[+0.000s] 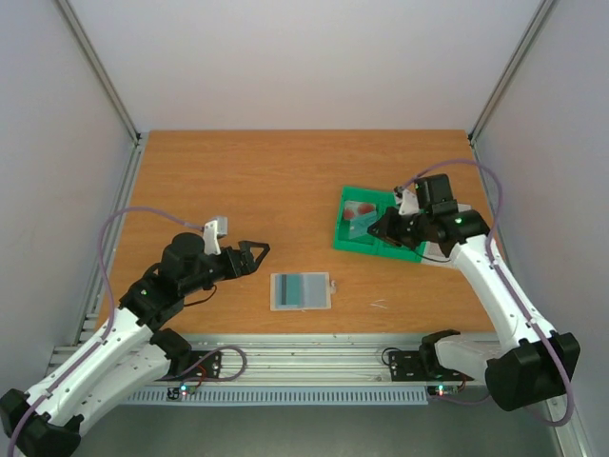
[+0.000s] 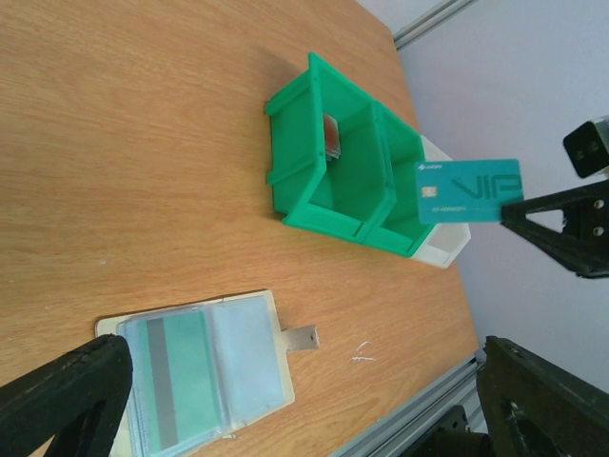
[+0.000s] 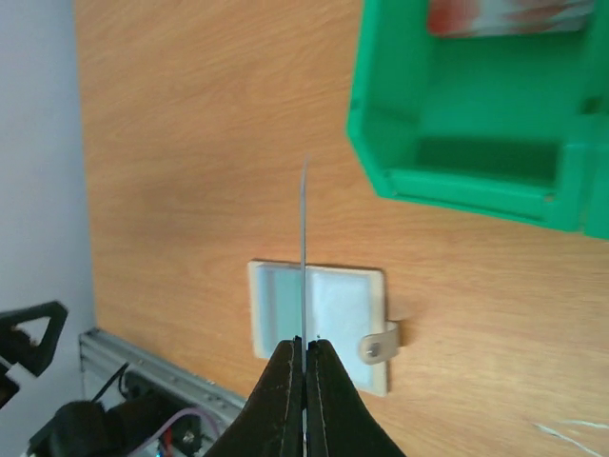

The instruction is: Take the credit cards out of the card holder

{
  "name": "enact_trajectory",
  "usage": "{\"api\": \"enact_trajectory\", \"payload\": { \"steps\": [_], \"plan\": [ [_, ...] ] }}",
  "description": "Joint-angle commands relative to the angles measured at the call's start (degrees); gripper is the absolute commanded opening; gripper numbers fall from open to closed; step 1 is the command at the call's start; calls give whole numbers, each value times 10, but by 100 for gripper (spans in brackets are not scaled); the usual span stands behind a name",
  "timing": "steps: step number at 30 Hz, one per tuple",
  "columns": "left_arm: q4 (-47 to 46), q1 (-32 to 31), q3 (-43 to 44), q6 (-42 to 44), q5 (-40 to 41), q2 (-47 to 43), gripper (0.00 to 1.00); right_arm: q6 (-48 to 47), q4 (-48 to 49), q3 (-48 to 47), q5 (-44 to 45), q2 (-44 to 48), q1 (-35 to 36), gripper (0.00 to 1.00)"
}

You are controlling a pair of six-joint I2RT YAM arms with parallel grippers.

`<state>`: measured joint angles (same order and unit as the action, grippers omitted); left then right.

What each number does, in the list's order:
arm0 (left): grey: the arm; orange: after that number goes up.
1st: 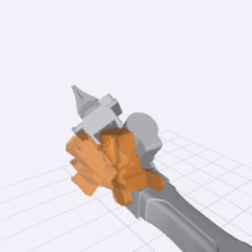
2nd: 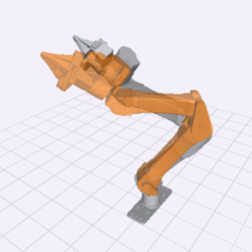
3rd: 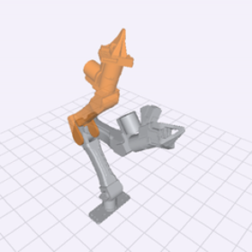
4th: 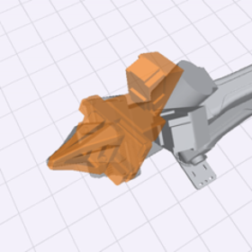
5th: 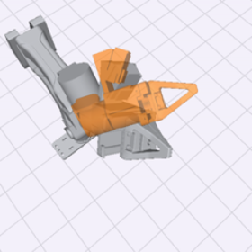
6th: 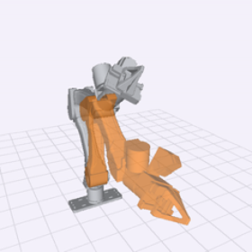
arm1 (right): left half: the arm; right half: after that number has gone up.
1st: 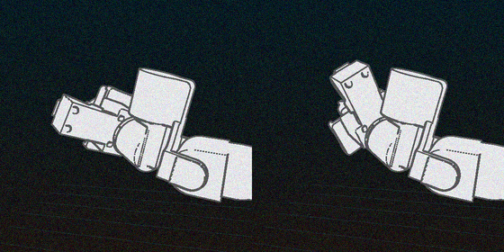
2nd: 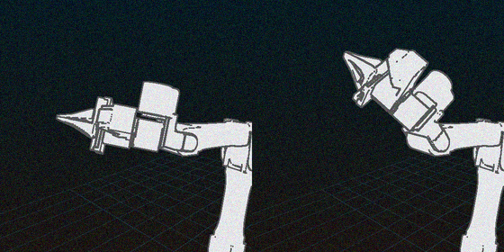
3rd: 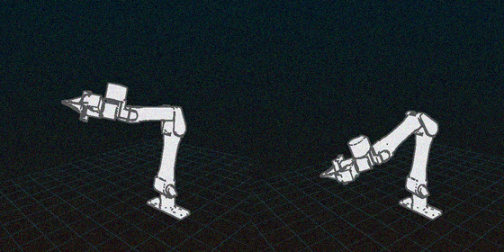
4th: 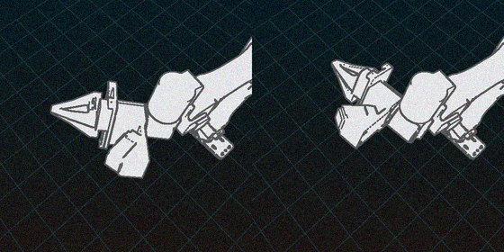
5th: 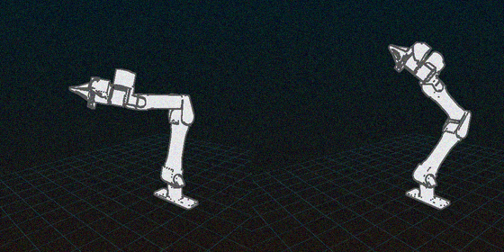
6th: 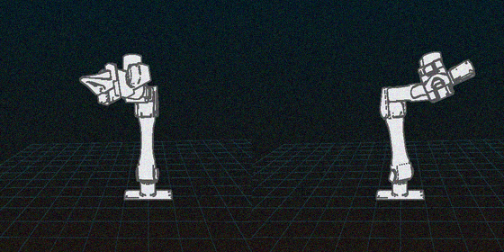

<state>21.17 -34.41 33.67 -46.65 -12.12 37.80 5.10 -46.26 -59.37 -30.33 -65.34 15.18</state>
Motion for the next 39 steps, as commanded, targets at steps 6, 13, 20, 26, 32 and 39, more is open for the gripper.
{"api": "enact_trajectory", "payload": {
  "steps": [6, 13, 20, 26, 32, 39],
  "plan": [
    [0, 0, 12, 35, 2, 15, 99, -131, -168, -92, 86, -16, -132, 1],
    [-1, 0, 23, 50, -20, 43, 99, -131, -170, -128, 137, -62, -193, 1],
    [-14, 0, 15, 43, -53, 76, 99, -139, -203, -216, 341, -139, -194, 1],
    [-13, 0, 32, 60, -63, 94, 99, -167, -242, -282, 418, -202, -196, 1],
    [1, 0, 46, 84, -50, 98, 99, -193, -260, -304, 438, -271, -213, 1],
    [0, 0, 44, 77, -52, 97, 99, -224, -252, -309, 380, -308, -233, 1]
  ]
}}
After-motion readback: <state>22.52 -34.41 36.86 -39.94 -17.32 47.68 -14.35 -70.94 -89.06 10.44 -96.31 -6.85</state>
